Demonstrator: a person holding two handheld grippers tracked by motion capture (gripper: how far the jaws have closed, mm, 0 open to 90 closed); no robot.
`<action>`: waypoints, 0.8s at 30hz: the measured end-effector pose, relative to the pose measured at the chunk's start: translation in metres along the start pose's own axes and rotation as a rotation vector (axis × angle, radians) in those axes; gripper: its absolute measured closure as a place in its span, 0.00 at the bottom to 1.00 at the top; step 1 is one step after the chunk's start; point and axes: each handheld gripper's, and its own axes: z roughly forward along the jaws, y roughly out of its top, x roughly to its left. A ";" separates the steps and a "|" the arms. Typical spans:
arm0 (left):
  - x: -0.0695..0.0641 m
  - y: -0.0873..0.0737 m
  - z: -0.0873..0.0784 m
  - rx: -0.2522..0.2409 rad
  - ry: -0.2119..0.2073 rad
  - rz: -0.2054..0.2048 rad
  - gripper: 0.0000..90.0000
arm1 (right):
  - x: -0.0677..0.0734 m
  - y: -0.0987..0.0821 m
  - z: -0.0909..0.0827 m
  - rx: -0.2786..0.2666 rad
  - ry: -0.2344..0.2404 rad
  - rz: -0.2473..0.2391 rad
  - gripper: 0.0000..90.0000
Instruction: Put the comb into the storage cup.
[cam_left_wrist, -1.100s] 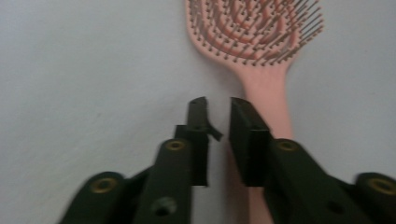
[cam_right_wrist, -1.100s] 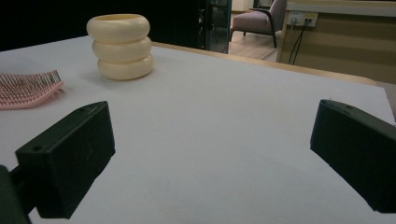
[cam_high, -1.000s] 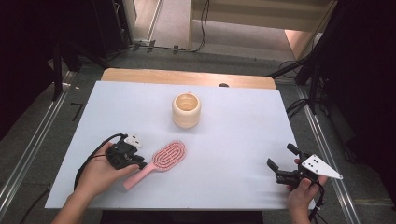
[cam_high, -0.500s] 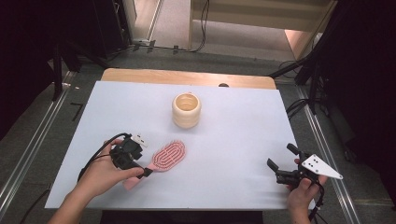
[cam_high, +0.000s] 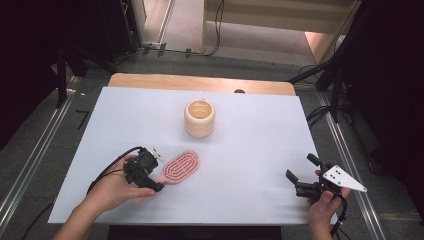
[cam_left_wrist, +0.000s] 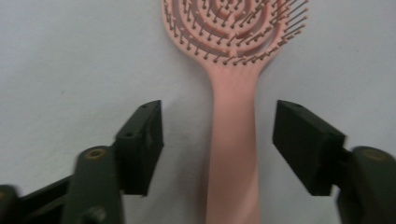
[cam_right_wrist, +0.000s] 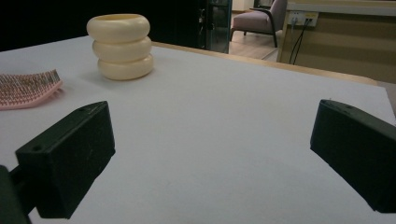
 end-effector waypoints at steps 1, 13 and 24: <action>0.000 0.000 0.000 0.005 -0.007 -0.004 0.49 | 0.000 0.000 0.000 0.000 -0.001 0.000 0.00; 0.000 0.013 0.005 0.073 -0.026 -0.084 0.67 | 0.000 0.000 0.000 -0.002 -0.001 0.001 0.00; -0.004 0.019 0.012 0.089 0.004 -0.074 0.71 | 0.000 0.000 0.000 -0.001 -0.001 0.001 0.00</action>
